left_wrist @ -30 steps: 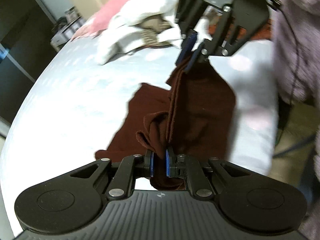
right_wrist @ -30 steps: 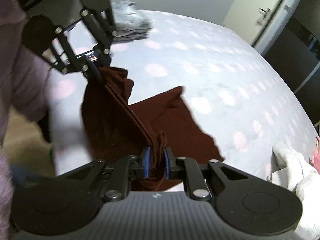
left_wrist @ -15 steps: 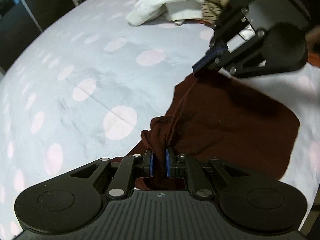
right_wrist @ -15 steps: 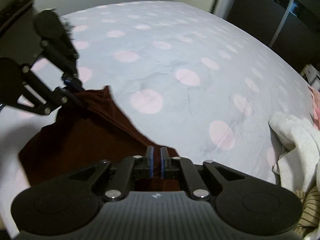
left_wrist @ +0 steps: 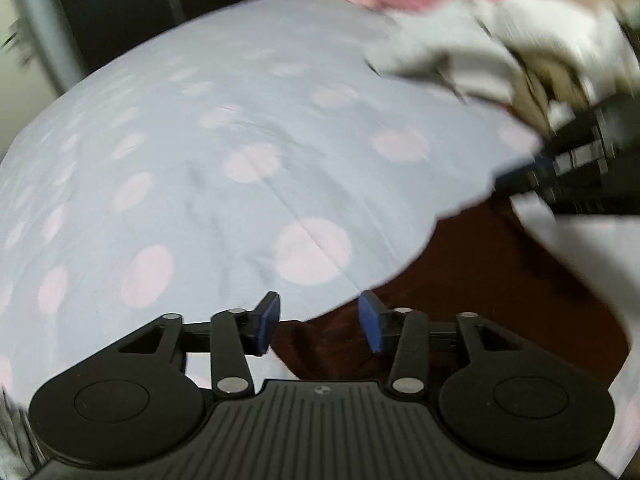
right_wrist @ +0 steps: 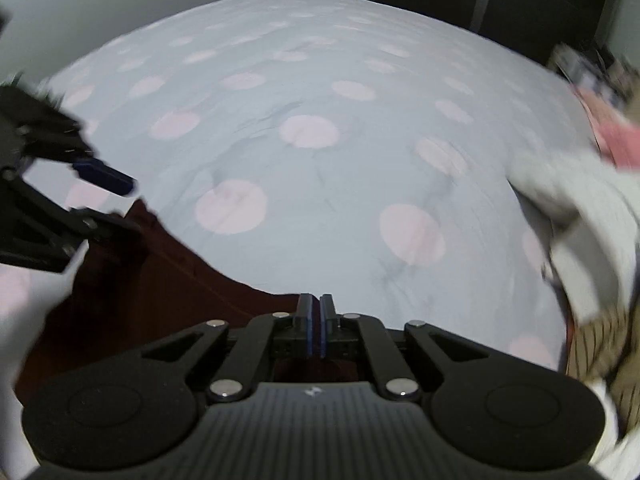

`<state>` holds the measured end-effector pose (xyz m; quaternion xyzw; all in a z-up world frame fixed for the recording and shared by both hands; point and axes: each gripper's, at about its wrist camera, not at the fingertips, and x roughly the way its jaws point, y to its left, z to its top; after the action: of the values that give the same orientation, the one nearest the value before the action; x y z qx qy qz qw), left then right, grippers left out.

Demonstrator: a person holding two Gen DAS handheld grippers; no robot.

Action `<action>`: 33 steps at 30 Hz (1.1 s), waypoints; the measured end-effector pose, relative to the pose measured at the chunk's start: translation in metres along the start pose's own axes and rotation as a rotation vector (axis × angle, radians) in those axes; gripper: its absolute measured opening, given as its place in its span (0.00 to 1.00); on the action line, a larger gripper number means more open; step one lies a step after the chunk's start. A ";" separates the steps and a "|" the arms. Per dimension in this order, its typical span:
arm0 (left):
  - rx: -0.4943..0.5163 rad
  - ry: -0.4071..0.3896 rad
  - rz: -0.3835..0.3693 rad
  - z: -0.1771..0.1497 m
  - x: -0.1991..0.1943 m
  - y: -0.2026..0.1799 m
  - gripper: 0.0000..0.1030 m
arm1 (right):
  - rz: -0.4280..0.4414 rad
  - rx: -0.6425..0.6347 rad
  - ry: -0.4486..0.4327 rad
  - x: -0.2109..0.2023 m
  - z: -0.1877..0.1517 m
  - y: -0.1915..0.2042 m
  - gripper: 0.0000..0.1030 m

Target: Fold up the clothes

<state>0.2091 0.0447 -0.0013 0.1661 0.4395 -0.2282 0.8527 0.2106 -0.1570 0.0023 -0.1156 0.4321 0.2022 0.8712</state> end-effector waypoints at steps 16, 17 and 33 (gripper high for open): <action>-0.232 0.110 -0.220 -0.057 0.007 -0.018 0.43 | 0.168 0.440 0.065 -0.004 -0.059 -0.030 0.33; -0.225 0.134 -0.217 -0.056 0.011 -0.020 0.43 | 0.179 0.454 0.072 -0.001 -0.062 -0.030 0.33; -0.354 0.176 -0.224 -0.054 0.029 0.001 0.14 | 0.178 0.518 -0.016 0.015 -0.055 -0.038 0.14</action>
<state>0.1886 0.0646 -0.0553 -0.0169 0.5610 -0.2255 0.7963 0.1971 -0.2082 -0.0421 0.1509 0.4711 0.1617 0.8539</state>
